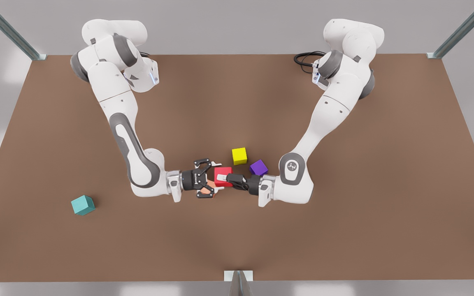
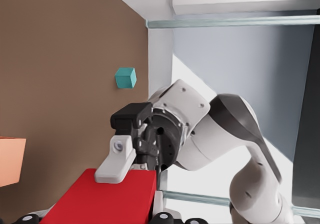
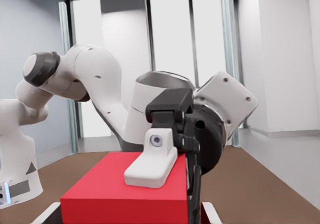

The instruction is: Pick up red wooden cube and pass to hand red wooden cube and place in blue wooden cube

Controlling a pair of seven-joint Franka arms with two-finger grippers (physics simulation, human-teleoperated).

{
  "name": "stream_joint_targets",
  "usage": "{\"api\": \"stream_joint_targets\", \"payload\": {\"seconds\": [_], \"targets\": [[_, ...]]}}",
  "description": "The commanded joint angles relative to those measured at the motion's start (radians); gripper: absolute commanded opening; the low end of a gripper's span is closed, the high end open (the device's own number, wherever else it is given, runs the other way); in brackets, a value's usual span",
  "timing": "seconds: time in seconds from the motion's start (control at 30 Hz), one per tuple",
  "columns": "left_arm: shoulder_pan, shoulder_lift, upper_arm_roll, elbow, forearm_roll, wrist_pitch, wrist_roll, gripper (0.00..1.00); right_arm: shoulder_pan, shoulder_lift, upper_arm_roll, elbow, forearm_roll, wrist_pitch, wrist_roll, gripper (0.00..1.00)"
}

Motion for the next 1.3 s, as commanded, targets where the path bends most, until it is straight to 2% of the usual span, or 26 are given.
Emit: {"api": "stream_joint_targets", "payload": {"seconds": [0.0,0.2,0.23,0.27,0.3,0.37,0.43,0.47,0.63,0.73,0.8,0.87,0.9,0.93,0.97,1.03,1.07,1.1,1.13,1.17,1.2,1.27], "targets": [[-0.001,-0.002,-0.001,0.0,-0.013,0.0,0.045,0.57,0.008,0.001,0.0,0.002,0.012,0.021,-0.031,1.0],[-0.002,0.003,-0.001,0.0,-0.013,0.0,0.047,0.57,0.022,0.003,0.007,0.004,0.022,0.043,-0.031,1.0],[-0.002,0.003,-0.001,0.0,-0.013,0.0,0.045,0.57,0.022,0.003,0.007,0.004,0.022,0.043,-0.032,0.95],[-0.002,0.003,-0.001,0.0,-0.013,0.0,0.047,0.57,0.022,0.006,0.007,0.005,0.022,0.043,-0.034,0.66],[-0.002,0.003,-0.001,0.0,-0.013,0.0,0.045,0.57,0.021,0.006,0.007,0.005,0.022,0.043,-0.038,0.46],[-0.002,0.001,-0.001,0.0,-0.013,0.0,0.045,0.57,0.019,0.007,0.007,0.005,0.02,0.043,-0.038,0.45],[-0.002,0.001,-0.001,0.0,-0.013,0.0,0.045,0.68,0.018,0.007,0.007,0.004,0.019,0.043,-0.038,0.45],[-0.002,0.001,-0.001,0.0,-0.013,0.0,0.045,0.98,0.018,0.007,0.007,0.004,0.019,0.041,-0.037,0.45],[0.035,-0.002,-0.001,0.0,-0.003,-0.019,0.05,1.0,0.015,0.007,0.007,0.002,0.019,0.041,-0.037,0.46],[0.128,-0.003,0.002,0.0,0.067,-0.157,0.053,1.0,0.007,0.007,0.007,0.002,0.011,0.034,-0.038,0.46],[0.243,-0.025,0.002,0.0,0.253,-0.296,0.047,1.0,-0.036,0.004,0.002,0.012,-0.033,0.021,-0.038,0.46],[0.4,-0.083,0.005,0.014,0.536,-0.599,-0.002,1.0,-0.107,-0.005,-0.004,0.031,-0.231,-0.005,0.017,0.46],[0.423,-0.136,0.005,0.014,0.737,-0.665,-0.009,1.0,-0.16,-0.003,-0.004,0.079,-0.383,-0.02,0.095,0.46],[0.412,-0.262,-0.028,0.013,1.174,-0.73,-0.009,1.0,-0.211,-0.008,-0.006,0.108,-0.549,-0.049,0.193,0.46],[0.403,-0.341,-0.034,0.013,1.368,-0.76,-0.076,1.0,-0.24,-0.02,-0.006,0.108,-0.65,-0.049,0.232,0.46],[0.4,-0.427,-0.051,0.014,1.518,-0.792,-0.255,1.0,-0.24,-0.062,-0.058,0.108,-0.859,-0.037,0.42,0.46],[0.403,-0.436,-0.073,0.0,1.509,-0.801,-0.363,1.0,-0.24,-0.089,-0.087,0.107,-0.977,-0.023,0.541,0.46],[0.291,-0.612,0.12,-0.232,1.447,-0.656,-0.338,1.0,-0.24,-0.126,-0.11,0.094,-1.127,-0.005,0.701,0.46],[0.075,-0.819,0.416,-0.556,1.301,-0.37,-0.328,1.0,-0.242,-0.155,-0.13,0.075,-1.196,-0.005,0.808,0.46],[0.076,-0.851,0.463,-0.586,1.293,-0.395,-0.329,1.0,-0.24,-0.186,-0.144,0.036,-1.262,0.007,0.899,0.46],[0.099,-0.801,0.456,-0.466,1.252,-0.511,-0.328,1.0,-0.242,-0.19,-0.145,0.028,-1.322,0.033,0.914,0.46],[0.093,-0.795,0.438,-0.408,1.239,-0.556,-0.325,1.0,-0.24,-0.197,-0.184,0.019,-1.452,0.104,0.914,0.46]]}}
